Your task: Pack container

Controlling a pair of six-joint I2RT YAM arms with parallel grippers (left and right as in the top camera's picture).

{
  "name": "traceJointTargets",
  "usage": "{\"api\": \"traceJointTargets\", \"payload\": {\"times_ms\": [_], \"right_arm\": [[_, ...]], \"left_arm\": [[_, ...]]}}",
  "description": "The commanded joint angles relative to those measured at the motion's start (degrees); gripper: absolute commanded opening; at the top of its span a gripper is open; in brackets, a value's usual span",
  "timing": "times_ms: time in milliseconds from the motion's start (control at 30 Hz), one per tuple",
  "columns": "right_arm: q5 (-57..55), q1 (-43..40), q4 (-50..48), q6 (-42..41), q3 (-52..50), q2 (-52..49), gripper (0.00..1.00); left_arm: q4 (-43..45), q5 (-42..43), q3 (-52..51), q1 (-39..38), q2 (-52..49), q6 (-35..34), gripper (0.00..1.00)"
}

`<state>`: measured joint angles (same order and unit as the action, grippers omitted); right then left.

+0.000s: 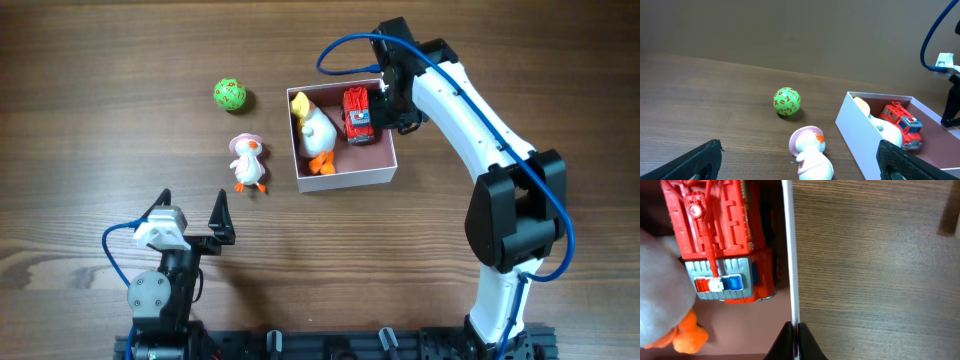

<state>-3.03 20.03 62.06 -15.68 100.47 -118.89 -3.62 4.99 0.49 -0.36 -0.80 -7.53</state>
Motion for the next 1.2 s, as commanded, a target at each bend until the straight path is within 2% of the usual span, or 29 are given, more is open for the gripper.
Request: {"api": "traceJointTargets", "payload": {"times_ms": [0,600,1167], "right_arm": [[-0.6,-0.1,0.0,-4.2,-0.8,-0.2,0.04],[-3.4,-0.3,-0.2,-11.9,-0.8,-0.2,0.04],[-3.4,-0.3,-1.5,-5.3,-0.8,-0.2,0.04]], "left_arm": [[-0.4,-0.1,-0.2,0.4,0.4,1.1,1.00],[-0.4,-0.1,-0.2,0.4,0.4,1.1,1.00],[-0.4,-0.1,-0.2,0.4,0.4,1.1,1.00]]}}
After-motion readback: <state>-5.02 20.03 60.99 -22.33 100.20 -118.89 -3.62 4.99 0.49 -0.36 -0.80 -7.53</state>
